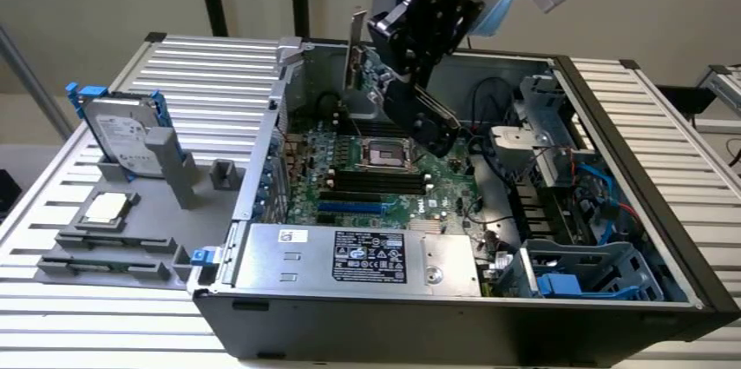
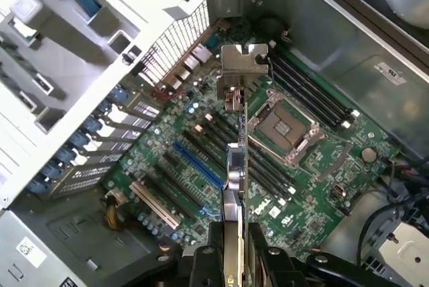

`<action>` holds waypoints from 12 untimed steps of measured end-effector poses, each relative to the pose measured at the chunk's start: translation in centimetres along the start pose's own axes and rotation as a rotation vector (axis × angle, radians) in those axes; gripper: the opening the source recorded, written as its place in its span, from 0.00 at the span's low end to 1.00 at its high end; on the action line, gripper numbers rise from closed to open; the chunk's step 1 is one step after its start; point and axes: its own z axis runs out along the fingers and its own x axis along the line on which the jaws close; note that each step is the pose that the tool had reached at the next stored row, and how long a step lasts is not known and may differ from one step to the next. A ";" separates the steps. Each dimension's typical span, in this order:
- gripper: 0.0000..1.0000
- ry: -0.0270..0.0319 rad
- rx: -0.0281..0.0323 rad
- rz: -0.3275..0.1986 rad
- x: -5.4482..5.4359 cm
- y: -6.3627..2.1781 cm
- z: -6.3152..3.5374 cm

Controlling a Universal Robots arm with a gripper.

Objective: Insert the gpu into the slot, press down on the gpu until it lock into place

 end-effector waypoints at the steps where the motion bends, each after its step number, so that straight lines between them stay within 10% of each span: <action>1: 0.26 0.0010 0.0010 -0.018 0.0 0.00 0.02; 12: 0.26 0.0073 0.0154 -0.218 0.0 -0.04 0.52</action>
